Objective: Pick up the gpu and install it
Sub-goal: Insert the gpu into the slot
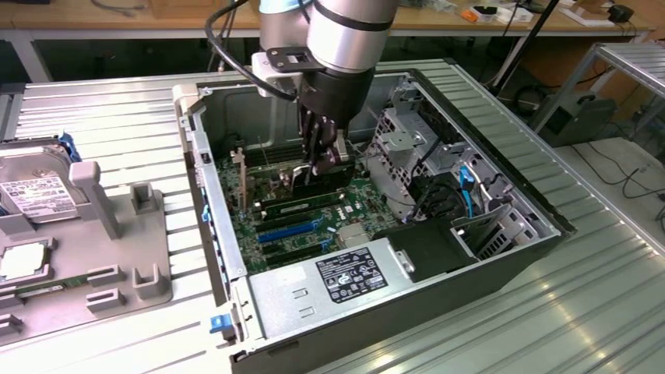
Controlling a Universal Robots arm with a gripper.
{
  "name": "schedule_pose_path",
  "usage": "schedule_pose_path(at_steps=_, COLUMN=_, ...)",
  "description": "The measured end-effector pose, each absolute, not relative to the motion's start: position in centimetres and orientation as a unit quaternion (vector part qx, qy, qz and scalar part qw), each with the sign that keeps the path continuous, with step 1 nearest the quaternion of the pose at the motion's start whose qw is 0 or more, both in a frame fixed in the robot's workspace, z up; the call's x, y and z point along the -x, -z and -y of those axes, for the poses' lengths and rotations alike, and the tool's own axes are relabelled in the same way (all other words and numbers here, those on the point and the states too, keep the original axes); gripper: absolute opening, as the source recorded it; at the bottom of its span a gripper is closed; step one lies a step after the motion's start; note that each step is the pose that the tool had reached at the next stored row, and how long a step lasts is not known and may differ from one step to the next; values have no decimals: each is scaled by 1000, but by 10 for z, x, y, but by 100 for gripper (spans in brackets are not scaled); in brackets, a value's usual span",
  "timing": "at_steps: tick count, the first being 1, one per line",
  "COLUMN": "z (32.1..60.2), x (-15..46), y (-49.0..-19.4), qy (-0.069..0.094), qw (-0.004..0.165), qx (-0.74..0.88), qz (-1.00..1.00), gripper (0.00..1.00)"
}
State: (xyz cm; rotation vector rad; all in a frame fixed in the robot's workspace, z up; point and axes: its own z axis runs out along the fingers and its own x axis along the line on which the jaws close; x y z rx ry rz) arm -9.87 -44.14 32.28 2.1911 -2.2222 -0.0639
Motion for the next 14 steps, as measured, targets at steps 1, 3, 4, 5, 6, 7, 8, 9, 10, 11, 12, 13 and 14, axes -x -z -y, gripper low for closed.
schedule_pose_path(at_steps=1, z=441, x=99, y=-322, qy=20, qw=10, qx=-702, qz=712, gripper=27)
schedule_pose_path(at_steps=3, z=441, x=99, y=-321, qy=20, qw=10, qx=-702, qz=712, gripper=27)
schedule_pose_path(at_steps=4, z=441, x=99, y=-321, qy=20, qw=10, qx=-702, qz=712, gripper=27)
schedule_pose_path(at_steps=5, z=441, x=99, y=-320, qy=20, qw=10, qx=-702, qz=712, gripper=27)
schedule_pose_path(at_steps=6, z=441, x=99, y=-319, qy=20, qw=10, qx=-702, qz=712, gripper=27)
schedule_pose_path(at_steps=7, z=441, x=99, y=-318, qy=20, qw=10, qx=-702, qz=712, gripper=27)
schedule_pose_path(at_steps=8, z=441, x=99, y=-318, qy=20, qw=10, qx=-702, qz=712, gripper=27)
schedule_pose_path(at_steps=9, z=441, x=99, y=-315, qy=20, qw=10, qx=-702, qz=712, gripper=27)
schedule_pose_path(at_steps=10, z=441, x=99, y=-313, qy=20, qw=10, qx=-702, qz=712, gripper=27)
schedule_pose_path(at_steps=11, z=441, x=99, y=-312, qy=20, qw=10, qx=-702, qz=712, gripper=27)
schedule_pose_path(at_steps=12, z=441, x=99, y=-311, qy=20, qw=10, qx=-702, qz=712, gripper=27)
schedule_pose_path(at_steps=13, z=441, x=99, y=-310, qy=20, qw=10, qx=-702, qz=712, gripper=27)
schedule_pose_path(at_steps=14, z=441, x=99, y=-310, qy=20, qw=10, qx=-702, qz=712, gripper=27)
